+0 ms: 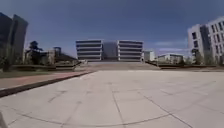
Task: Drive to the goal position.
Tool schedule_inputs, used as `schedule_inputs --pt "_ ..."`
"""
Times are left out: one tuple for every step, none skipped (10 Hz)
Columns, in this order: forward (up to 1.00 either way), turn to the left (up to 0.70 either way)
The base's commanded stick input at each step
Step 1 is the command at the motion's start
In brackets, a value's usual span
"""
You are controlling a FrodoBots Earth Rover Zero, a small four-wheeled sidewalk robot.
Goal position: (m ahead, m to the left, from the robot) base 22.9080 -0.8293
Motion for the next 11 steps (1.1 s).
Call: schedule_inputs --pt "0.7 -0.05" --pt "0.7 -0.05" --pt "0.7 -0.05" --pt "0.7 0.01" --pt "0.7 0.29" --pt "0.7 0.28" --pt "0.7 0.27" --pt "0.7 0.03" --pt "0.7 0.01" --pt "0.7 0.0" --pt "0.7 -0.02"
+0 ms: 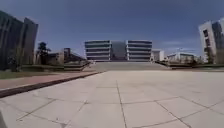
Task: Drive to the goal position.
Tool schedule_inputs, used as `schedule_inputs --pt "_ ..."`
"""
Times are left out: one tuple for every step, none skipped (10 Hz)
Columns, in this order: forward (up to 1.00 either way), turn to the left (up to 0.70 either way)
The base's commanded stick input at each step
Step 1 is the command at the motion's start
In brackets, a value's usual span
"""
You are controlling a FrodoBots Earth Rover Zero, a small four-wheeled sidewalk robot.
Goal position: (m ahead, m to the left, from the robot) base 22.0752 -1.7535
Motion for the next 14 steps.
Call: schedule_inputs --pt "0.7 -0.03" --pt "0.7 -0.03" --pt "0.7 -0.03" --pt "0.7 -0.03" --pt "0.7 -0.03" --pt "0.7 -0.03" --pt "0.7 -0.03" --pt "0.7 -0.03" --pt "0.7 -0.03" --pt "0.7 -0.03" --pt "0.7 -0.03" --pt "0.7 -0.03" --pt "0.7 -0.03" --pt "0.7 -0.02"
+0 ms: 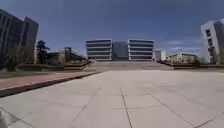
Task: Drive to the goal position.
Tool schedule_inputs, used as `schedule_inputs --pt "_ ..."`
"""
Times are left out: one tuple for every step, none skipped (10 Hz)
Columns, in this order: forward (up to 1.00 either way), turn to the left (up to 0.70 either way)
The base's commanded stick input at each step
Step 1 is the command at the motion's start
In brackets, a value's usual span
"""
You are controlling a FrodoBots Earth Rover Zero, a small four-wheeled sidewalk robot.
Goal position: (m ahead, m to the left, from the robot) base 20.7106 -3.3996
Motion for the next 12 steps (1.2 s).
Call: schedule_inputs --pt "0.7 -0.02" --pt "0.7 -0.03" --pt "0.7 -0.03" --pt "0.7 -0.03" --pt "0.7 -0.03" --pt "0.7 -0.03" --pt "0.7 -0.03" --pt "0.7 -0.03" --pt "0.7 -0.03" --pt "0.7 -0.03" --pt "0.7 -0.02" --pt "0.7 -0.02"
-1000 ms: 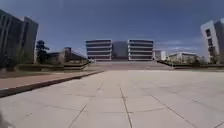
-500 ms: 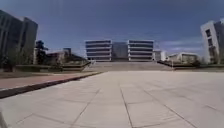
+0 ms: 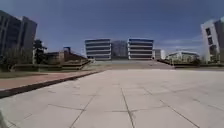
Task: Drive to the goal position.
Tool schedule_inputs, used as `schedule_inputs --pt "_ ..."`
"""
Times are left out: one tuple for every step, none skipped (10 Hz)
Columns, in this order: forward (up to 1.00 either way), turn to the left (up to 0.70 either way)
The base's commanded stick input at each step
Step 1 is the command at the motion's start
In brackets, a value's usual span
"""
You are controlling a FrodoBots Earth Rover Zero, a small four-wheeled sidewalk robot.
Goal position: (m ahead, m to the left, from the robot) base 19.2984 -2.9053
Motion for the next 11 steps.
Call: schedule_inputs --pt "0.7 -0.02" --pt "0.7 -0.03" --pt "0.7 -0.03" --pt "0.7 -0.03" --pt "0.7 -0.03" --pt "0.7 -0.03" --pt "0.7 -0.03" --pt "0.7 -0.03" --pt "0.7 -0.03" --pt "0.7 -0.03" --pt "0.7 -0.03"
